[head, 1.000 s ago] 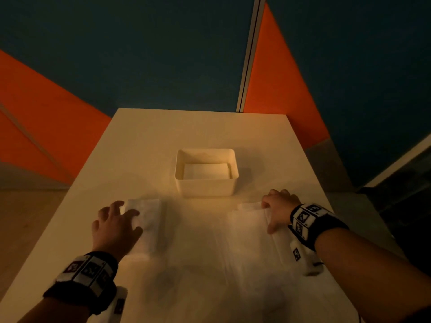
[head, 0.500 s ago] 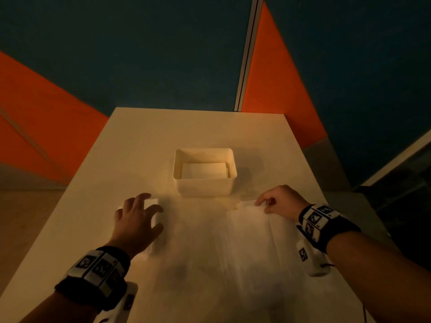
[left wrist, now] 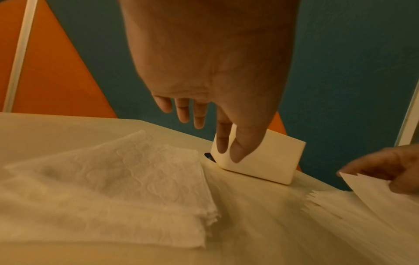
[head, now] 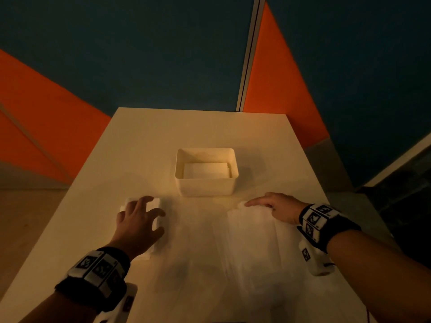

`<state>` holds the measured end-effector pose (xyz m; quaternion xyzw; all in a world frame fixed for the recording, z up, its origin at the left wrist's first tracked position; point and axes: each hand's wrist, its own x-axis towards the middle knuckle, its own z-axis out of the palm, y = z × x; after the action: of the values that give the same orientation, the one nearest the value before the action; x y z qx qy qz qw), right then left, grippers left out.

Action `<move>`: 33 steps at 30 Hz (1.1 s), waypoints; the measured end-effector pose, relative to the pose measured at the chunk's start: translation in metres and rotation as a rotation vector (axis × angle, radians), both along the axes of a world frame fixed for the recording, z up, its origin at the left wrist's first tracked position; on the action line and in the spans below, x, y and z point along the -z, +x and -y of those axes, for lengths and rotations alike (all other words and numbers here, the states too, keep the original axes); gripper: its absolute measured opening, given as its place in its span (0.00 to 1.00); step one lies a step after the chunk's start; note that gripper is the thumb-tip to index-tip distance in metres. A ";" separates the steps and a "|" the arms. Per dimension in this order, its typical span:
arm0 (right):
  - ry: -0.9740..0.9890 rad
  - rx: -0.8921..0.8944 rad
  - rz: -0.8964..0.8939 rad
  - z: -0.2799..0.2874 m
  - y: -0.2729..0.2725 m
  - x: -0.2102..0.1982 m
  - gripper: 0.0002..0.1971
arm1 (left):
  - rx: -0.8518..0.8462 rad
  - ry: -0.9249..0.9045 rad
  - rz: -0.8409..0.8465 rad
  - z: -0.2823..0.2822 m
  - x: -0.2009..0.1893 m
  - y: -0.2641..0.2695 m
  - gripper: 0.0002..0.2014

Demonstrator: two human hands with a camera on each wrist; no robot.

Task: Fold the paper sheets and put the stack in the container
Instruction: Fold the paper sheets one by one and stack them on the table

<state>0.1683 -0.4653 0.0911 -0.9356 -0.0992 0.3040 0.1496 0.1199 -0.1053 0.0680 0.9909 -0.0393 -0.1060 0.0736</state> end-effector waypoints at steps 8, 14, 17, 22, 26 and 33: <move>-0.055 -0.046 -0.065 -0.002 -0.001 -0.001 0.41 | 0.000 0.021 -0.044 0.000 -0.001 -0.001 0.21; -0.012 -0.064 -0.066 0.000 -0.004 0.001 0.40 | 0.008 0.020 -0.052 0.001 0.000 0.000 0.21; -0.016 -0.048 0.010 0.000 -0.007 0.001 0.24 | 0.017 0.016 -0.056 0.002 0.000 0.000 0.20; 0.103 0.030 0.160 -0.006 -0.003 -0.008 0.13 | 0.023 -0.032 -0.097 0.009 -0.008 0.003 0.19; 0.466 0.159 0.080 -0.022 -0.003 -0.045 0.10 | 0.061 -0.336 -0.235 0.018 -0.018 0.008 0.14; 0.878 0.357 0.177 -0.053 -0.003 -0.075 0.10 | 0.180 -1.086 -0.778 0.052 -0.053 -0.002 0.48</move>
<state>0.1650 -0.4128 0.1664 -0.8086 -0.0681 0.1222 0.5714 0.1180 -0.1573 0.1206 0.6956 -0.1399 -0.4260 0.5613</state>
